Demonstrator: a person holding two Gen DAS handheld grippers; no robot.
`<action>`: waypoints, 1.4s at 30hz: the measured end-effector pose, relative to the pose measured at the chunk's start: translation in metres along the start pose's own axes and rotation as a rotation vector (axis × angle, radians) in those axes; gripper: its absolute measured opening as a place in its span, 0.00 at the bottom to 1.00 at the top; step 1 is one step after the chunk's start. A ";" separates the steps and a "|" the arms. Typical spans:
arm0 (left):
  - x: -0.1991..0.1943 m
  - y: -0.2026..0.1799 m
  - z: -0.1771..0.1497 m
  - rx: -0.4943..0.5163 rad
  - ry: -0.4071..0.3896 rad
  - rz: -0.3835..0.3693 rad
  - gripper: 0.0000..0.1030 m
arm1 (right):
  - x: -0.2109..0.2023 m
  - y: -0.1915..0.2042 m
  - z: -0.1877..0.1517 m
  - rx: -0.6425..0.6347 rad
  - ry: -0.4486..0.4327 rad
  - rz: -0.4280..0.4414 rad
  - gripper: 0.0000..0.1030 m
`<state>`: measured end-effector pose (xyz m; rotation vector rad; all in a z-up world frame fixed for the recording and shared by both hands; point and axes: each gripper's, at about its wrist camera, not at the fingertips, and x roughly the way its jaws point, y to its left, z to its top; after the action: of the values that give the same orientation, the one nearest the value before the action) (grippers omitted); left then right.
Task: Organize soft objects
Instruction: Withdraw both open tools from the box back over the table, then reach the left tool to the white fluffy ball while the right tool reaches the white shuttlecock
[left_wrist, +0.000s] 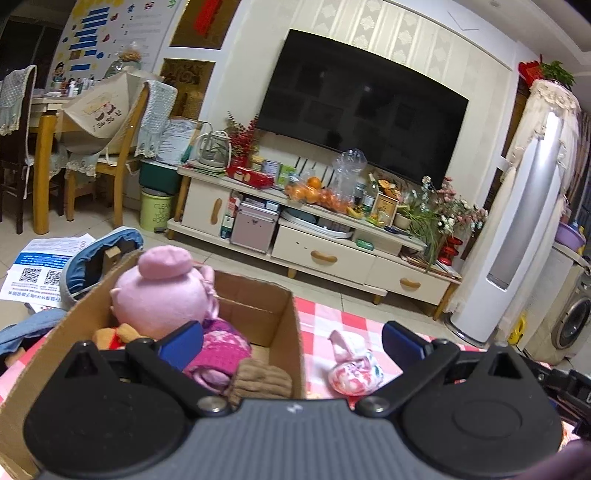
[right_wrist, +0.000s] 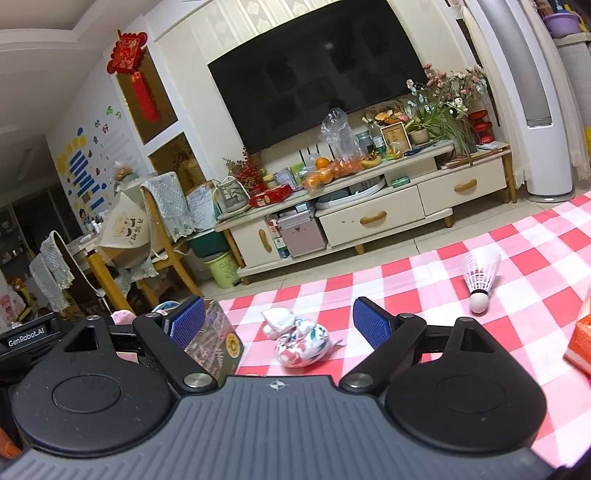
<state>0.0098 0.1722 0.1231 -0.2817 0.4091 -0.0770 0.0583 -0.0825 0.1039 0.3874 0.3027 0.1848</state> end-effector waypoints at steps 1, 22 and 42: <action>0.000 -0.002 -0.001 0.004 0.001 -0.005 0.99 | 0.000 0.000 0.000 0.002 0.000 -0.004 1.00; 0.007 -0.056 -0.025 0.145 0.049 -0.073 0.99 | -0.004 -0.003 -0.004 0.035 -0.035 -0.118 1.00; 0.022 -0.106 -0.062 0.294 0.144 -0.129 0.99 | 0.016 -0.022 -0.013 0.061 -0.014 -0.245 1.00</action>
<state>0.0030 0.0522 0.0908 -0.0116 0.5158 -0.2825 0.0716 -0.0947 0.0793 0.4078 0.3403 -0.0677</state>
